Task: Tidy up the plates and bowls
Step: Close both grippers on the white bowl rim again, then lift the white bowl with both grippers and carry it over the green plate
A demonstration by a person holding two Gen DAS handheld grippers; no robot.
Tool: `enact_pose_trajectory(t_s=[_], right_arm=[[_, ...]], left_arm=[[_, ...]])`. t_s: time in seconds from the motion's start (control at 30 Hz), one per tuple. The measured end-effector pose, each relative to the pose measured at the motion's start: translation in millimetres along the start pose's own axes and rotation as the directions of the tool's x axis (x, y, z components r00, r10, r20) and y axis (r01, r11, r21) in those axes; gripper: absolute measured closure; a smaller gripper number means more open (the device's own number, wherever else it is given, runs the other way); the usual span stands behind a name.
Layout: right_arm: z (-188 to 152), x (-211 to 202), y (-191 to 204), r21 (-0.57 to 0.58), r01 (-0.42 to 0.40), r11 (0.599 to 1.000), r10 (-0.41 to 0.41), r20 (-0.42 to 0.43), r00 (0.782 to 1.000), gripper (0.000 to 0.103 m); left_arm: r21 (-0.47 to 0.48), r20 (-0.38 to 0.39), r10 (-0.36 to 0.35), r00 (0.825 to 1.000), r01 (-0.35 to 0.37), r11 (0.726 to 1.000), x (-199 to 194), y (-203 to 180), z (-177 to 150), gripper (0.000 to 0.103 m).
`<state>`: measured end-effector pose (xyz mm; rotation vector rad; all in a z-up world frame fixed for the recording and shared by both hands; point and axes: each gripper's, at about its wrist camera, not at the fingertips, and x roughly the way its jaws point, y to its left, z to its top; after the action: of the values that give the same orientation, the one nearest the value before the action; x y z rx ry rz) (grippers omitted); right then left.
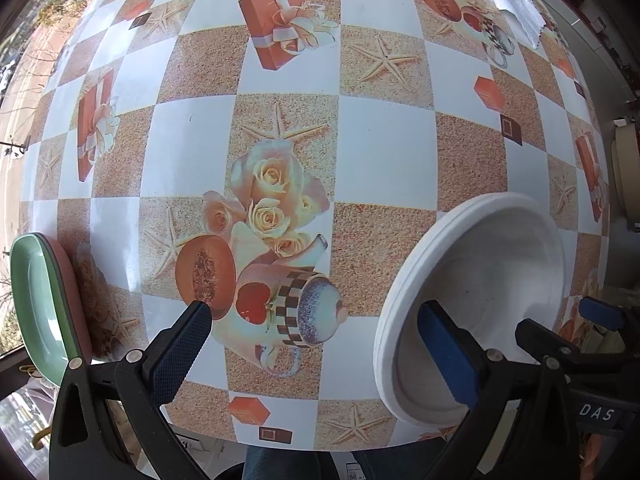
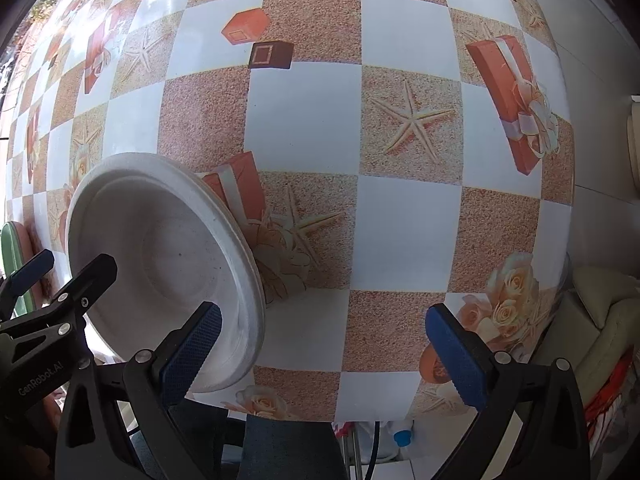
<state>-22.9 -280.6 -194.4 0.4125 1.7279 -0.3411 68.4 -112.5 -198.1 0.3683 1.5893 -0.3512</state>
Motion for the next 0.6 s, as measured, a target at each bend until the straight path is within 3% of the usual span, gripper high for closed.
enact_pose_trajectory(t_s=[0.6], right_arm=[[8,21,-4,-0.004,-0.012,1.000,0.012,-0.025,1.000,0.000]], left_arm=[[0.020,-0.048,0.013,0.999,-0.012,1.000,36,-16,18,0.000]])
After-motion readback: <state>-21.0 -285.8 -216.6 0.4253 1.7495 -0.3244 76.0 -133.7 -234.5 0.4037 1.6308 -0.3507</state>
